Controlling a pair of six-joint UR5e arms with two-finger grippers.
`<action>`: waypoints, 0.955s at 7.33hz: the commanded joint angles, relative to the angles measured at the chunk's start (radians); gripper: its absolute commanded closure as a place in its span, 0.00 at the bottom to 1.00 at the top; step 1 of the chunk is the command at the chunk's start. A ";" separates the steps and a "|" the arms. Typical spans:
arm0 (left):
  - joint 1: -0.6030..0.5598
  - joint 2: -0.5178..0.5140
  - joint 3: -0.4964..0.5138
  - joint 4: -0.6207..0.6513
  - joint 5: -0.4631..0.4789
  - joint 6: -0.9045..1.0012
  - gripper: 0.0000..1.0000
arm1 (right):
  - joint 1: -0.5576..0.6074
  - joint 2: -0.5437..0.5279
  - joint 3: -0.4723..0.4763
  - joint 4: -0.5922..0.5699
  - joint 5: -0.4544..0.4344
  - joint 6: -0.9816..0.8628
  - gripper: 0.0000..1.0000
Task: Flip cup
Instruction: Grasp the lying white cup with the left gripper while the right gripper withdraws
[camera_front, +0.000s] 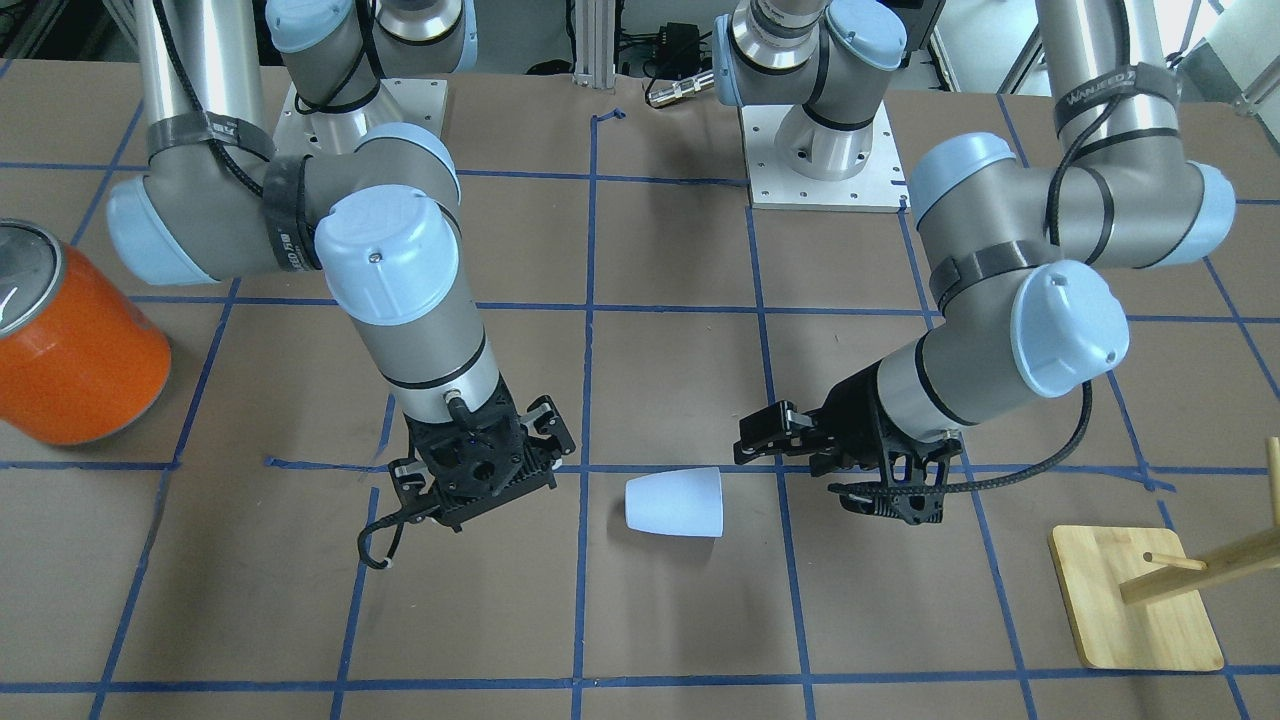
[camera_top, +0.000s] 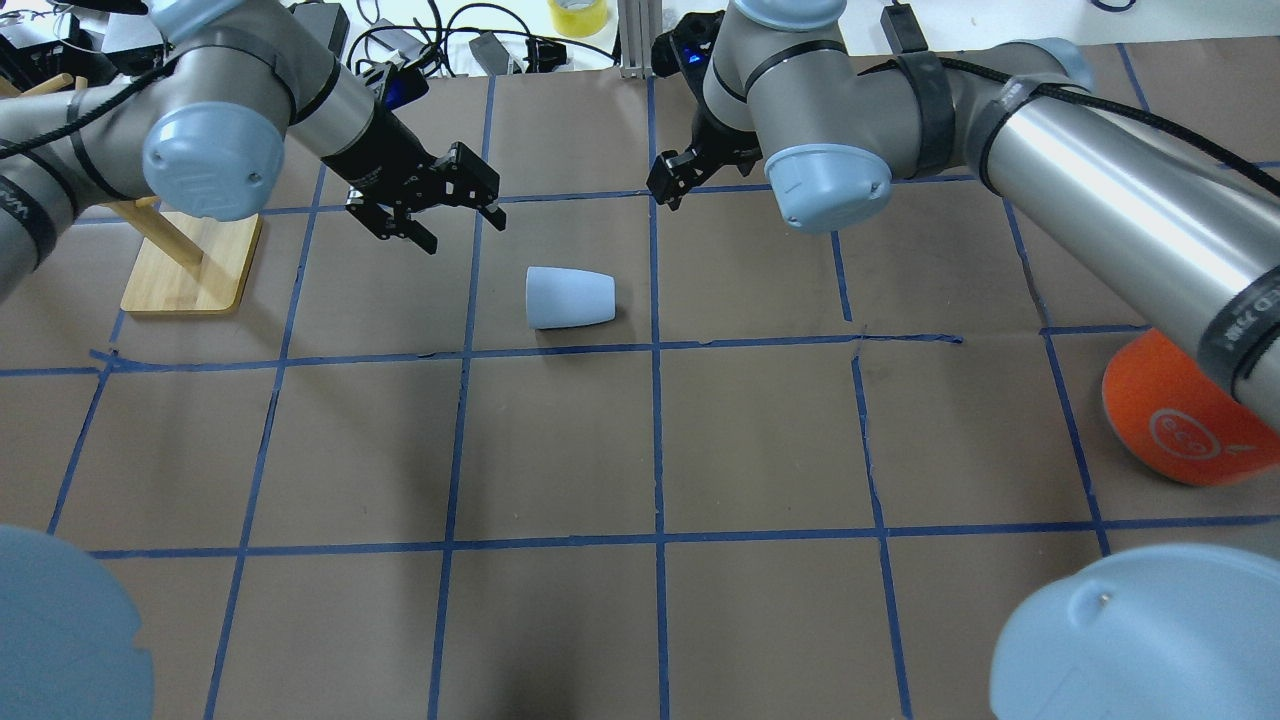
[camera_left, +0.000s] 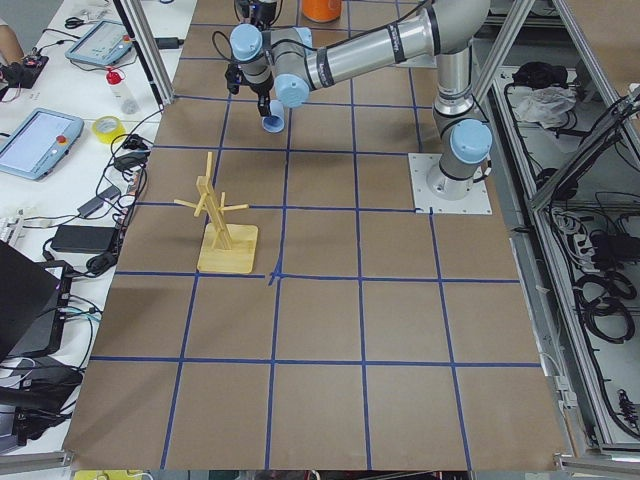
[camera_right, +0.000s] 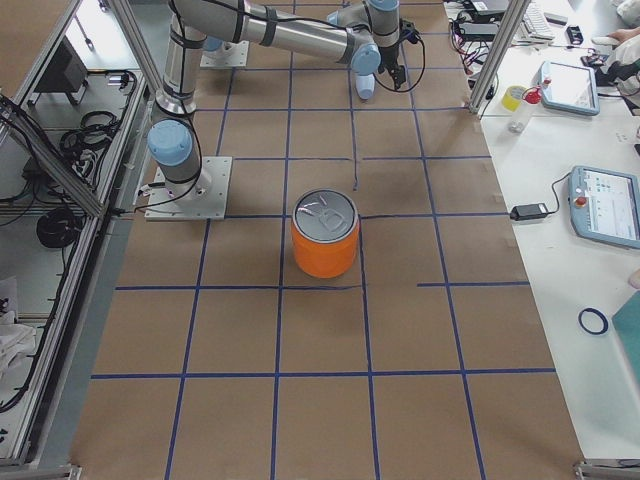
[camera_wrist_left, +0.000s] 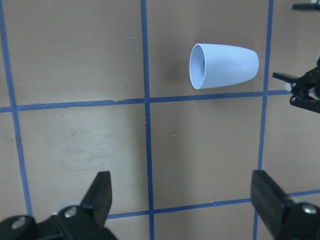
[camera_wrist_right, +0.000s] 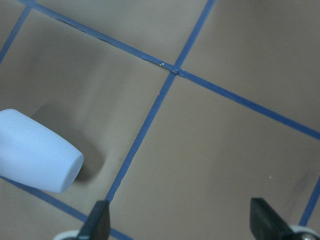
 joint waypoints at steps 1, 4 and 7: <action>-0.001 -0.094 -0.004 0.077 -0.070 0.022 0.00 | -0.086 -0.128 0.006 0.297 -0.006 0.076 0.00; -0.005 -0.193 -0.032 0.079 -0.224 0.028 0.06 | -0.224 -0.241 0.006 0.383 -0.018 0.081 0.00; -0.005 -0.219 -0.042 0.079 -0.355 0.016 0.73 | -0.291 -0.263 0.006 0.399 -0.019 0.081 0.00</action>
